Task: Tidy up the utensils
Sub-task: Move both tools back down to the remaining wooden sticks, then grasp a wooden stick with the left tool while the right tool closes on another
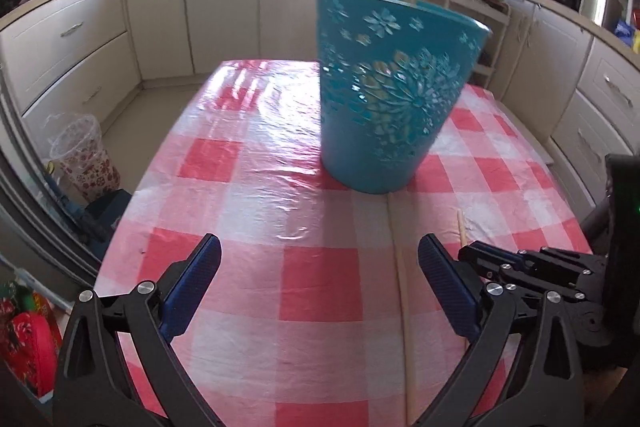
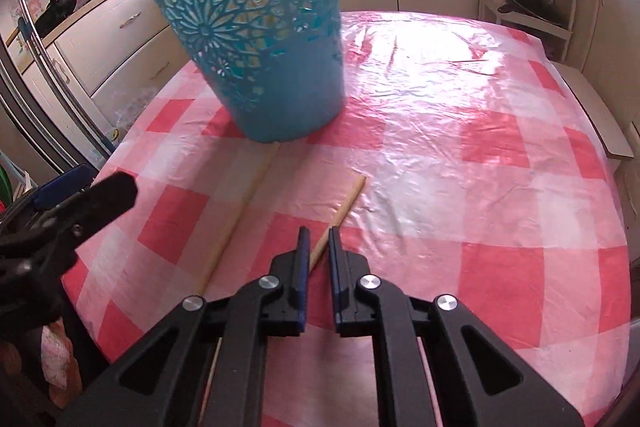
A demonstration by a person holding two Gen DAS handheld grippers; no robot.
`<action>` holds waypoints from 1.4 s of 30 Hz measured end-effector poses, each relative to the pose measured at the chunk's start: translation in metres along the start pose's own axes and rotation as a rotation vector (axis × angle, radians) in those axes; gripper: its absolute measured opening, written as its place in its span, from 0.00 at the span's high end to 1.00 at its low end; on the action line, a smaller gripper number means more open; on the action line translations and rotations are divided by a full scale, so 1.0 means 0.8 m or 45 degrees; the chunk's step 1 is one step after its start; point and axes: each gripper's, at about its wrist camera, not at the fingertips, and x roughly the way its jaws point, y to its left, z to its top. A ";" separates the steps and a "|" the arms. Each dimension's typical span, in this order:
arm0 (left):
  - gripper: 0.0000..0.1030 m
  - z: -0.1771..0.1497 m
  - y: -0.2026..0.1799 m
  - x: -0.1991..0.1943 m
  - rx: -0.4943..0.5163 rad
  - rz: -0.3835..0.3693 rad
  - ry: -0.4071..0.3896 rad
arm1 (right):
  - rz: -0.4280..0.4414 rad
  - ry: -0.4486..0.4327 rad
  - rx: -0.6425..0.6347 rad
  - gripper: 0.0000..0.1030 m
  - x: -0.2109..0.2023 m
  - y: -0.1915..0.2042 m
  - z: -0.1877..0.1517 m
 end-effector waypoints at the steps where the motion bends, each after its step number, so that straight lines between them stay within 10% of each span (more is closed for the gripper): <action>1: 0.08 0.002 -0.010 0.010 0.030 -0.002 0.027 | -0.005 -0.003 0.014 0.90 -0.005 -0.008 -0.003; 14: 0.73 -0.006 -0.062 0.065 0.162 -0.034 0.211 | 0.066 -0.059 0.113 0.90 -0.020 -0.042 -0.015; 23: 0.95 -0.006 -0.074 0.063 0.196 -0.065 0.213 | 0.063 -0.080 0.107 0.90 -0.023 -0.041 -0.018; 42: 0.95 -0.016 -0.054 0.039 0.158 -0.092 0.188 | -0.025 -0.099 -0.003 0.90 -0.022 -0.028 -0.021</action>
